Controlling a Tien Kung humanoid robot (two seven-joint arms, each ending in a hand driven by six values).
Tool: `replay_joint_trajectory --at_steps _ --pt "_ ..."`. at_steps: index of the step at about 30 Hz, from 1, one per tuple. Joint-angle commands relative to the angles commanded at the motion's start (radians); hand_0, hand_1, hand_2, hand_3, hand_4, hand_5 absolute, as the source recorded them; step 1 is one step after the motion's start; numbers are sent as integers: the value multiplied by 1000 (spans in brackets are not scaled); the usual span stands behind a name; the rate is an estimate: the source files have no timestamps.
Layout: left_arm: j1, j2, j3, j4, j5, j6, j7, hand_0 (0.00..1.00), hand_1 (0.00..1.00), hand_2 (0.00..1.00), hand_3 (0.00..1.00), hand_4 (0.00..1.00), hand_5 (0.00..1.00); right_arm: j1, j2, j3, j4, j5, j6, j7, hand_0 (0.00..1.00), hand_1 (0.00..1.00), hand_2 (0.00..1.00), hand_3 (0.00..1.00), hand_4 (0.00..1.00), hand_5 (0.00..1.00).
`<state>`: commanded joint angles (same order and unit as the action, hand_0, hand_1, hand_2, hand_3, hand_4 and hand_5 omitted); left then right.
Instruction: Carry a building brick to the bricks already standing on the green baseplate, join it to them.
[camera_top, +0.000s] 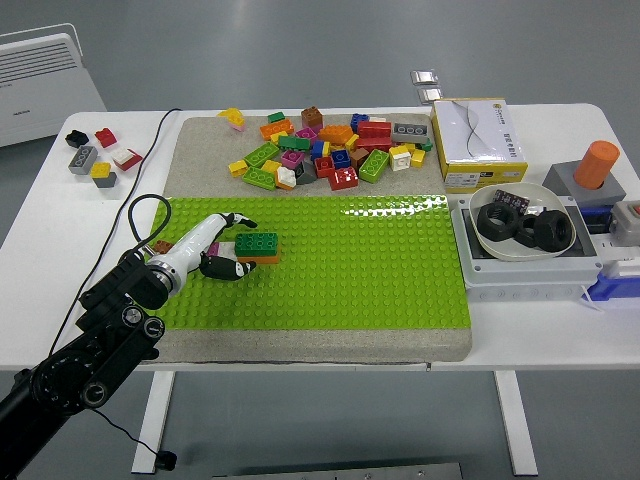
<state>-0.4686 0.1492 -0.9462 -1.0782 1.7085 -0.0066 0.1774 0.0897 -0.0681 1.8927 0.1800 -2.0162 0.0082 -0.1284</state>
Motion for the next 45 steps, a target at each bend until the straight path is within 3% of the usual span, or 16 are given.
replay_joint_trajectory --at_steps 1,2,7,8,13,14,22,45 --pt "3 2 -5 -11 4 -4 5 934 973 987 790 856 2 0 0 1 0 0 0 0 514 709 741 765 809 838" --pt "9 4 -12 -31 14 -7 11 937 975 995 802 931 82 0 -1 1 0 0 0 0 514 710 741 765 808 839" --pt "36 16 -42 -121 76 0 41 937 975 995 802 931 82 -1 -2 3 0 -2 0 2 514 710 741 765 808 839" --pt "44 20 -47 -143 94 7 49 941 973 987 746 998 646 -1 -2 4 0 -2 0 2 514 710 740 765 809 839" --pt "76 35 -45 -239 156 55 78 941 973 987 746 998 646 -3 -3 7 0 -5 0 3 514 710 740 765 809 839" --pt "82 37 -42 -254 170 67 82 949 968 966 705 945 998 -4 -3 7 0 -5 0 3 514 710 741 765 809 839" --pt "111 41 -9 -272 243 112 114 959 966 965 700 928 998 -5 -4 8 0 -5 -1 2 514 710 741 765 809 839" --pt "111 38 44 -232 223 111 126 969 966 962 694 923 998 -4 -3 7 0 -5 -1 1 514 710 740 765 809 839"
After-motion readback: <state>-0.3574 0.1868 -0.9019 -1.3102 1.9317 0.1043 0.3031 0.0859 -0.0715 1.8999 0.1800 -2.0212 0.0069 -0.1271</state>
